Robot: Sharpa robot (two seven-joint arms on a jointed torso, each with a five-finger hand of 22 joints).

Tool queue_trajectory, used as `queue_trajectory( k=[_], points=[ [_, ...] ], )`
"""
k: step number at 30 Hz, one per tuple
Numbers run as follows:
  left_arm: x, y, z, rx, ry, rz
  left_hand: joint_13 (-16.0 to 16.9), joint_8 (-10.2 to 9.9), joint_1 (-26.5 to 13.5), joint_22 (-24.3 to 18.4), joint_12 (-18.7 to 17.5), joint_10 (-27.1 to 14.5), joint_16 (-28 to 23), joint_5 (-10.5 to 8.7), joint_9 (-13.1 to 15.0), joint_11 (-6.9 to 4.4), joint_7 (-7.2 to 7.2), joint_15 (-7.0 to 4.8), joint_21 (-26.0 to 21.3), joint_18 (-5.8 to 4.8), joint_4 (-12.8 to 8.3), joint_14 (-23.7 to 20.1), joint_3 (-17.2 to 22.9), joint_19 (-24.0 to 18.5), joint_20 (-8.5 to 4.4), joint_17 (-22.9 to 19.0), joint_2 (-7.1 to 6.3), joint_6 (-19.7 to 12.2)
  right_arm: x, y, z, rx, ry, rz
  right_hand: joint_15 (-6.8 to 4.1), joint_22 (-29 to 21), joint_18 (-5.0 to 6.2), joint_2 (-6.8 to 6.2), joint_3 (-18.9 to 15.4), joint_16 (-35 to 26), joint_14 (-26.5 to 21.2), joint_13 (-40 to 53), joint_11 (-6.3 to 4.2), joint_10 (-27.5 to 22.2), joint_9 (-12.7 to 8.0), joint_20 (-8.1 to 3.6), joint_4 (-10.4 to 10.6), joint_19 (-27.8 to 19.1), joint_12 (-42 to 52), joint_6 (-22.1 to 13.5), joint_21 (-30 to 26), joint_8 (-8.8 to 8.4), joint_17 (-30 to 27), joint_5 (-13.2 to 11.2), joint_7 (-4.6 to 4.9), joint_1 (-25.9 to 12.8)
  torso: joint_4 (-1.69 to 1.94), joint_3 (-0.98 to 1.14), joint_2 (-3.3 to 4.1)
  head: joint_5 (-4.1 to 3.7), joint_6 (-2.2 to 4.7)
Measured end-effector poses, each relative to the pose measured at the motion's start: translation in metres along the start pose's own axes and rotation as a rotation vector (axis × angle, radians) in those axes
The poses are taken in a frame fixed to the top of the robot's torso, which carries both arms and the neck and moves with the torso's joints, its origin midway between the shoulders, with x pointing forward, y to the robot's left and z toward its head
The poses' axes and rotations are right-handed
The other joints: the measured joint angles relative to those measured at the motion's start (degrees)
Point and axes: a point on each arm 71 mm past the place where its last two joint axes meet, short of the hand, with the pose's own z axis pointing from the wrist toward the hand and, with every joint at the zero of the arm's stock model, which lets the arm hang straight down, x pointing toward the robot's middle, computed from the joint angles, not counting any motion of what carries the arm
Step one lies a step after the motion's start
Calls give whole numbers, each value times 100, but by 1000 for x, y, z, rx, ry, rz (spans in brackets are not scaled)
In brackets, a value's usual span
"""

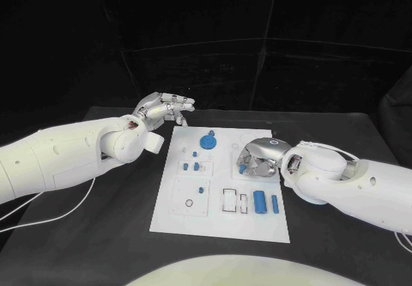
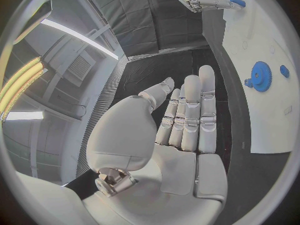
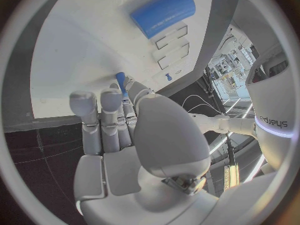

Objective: Assemble the parts on the task board

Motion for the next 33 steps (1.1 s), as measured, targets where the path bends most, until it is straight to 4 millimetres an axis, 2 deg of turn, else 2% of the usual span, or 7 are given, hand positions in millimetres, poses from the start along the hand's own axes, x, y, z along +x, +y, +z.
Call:
queue_trajectory(
  k=[6, 13, 17, 21, 22, 26, 33],
  points=[
    [-1, 0, 0, 0, -1, 1, 0, 0, 0, 0, 0, 0, 0, 0, 0, 0, 0, 0, 0, 0, 0, 0, 0, 0, 0, 0, 0, 0, 0, 2, 1, -7, -4, 1, 1, 104, 0, -207, 468, 92, 40, 0, 20, 159, -14, -20, 12, 20, -217, 45, 65, 0, 78, 0, 22, -207, 0, 1, 0, 4, -9],
    [-1, 0, 0, -1, -3, 1, 0, 0, 0, 1, 0, 0, 0, 0, 0, 0, 0, 0, 0, 0, 0, 0, 0, 0, 0, 0, 0, 0, 0, 3, 2, -8, -5, 0, 1, 114, 0, -317, 802, 129, 40, 2, 10, 272, -12, -20, -19, 20, -311, 143, 90, -1, 85, 0, 27, -317, 0, 3, -5, 8, -22],
    [-1, 0, 0, -1, -3, 1, -1, 0, 0, -9, 43, -42, 0, 0, 0, -1, 0, -1, 0, 0, 0, -41, 0, 0, 0, -12, 0, 0, 0, 3, 2, -7, -5, 0, 1, 205, 0, -322, 977, 227, 40, 27, -17, 467, 36, -12, -68, 54, -311, 432, 150, 132, 170, -23, 12, -322, -1, 3, -7, 9, -23],
    [-2, 0, 0, -2, -3, 1, -1, 0, 0, -9, 44, -42, 0, 0, 0, -1, 0, 0, 0, 0, 0, -41, 0, 0, 0, -12, 0, 0, -1, 3, 1, -8, -12, -1, -38, 286, -9, -297, 1184, 294, 78, 51, -92, 701, 54, -62, -162, 103, -258, 692, 199, 226, 237, -184, -48, -296, -1, 3, -7, 9, -23],
    [-2, 0, 0, -2, -3, 1, -1, 0, 0, -9, 44, -42, 0, 0, 0, -1, 0, -1, 0, 0, 0, -41, 0, 0, 0, -12, 0, 0, -1, 3, 1, -8, -15, -2, -41, 310, -95, -283, 1231, 310, 82, 64, -124, 733, 55, -61, -191, 102, -243, 739, 201, 244, 260, -187, -71, -281, -1, 3, -8, 9, -23],
    [-2, 0, 0, -2, -4, 1, -1, 0, 0, -9, 44, -42, 0, 0, 0, -1, 0, -1, 0, 0, 0, -41, 0, 0, 0, -12, 0, 0, -1, 3, 1, -9, -25, -4, -61, 380, -93, -261, 1334, 375, 102, 94, -144, 795, 55, -92, -266, 133, -191, 836, 243, 283, 329, -189, -107, -258, -1, 3, -10, 9, -23],
    [-3, 0, -1, -2, -5, 2, -1, 0, 0, -9, 44, -42, 0, 0, 0, -1, 0, 0, 0, 0, 0, -41, 0, 0, 0, -12, 0, 0, -4, 5, -4, -20, -60, 1, -61, 445, -92, -253, 1416, 434, 102, 72, -163, 814, 55, -113, -317, 153, -243, 845, 295, 299, 397, -213, -98, -250, -4, 3, -12, 17, -25]
  ],
)
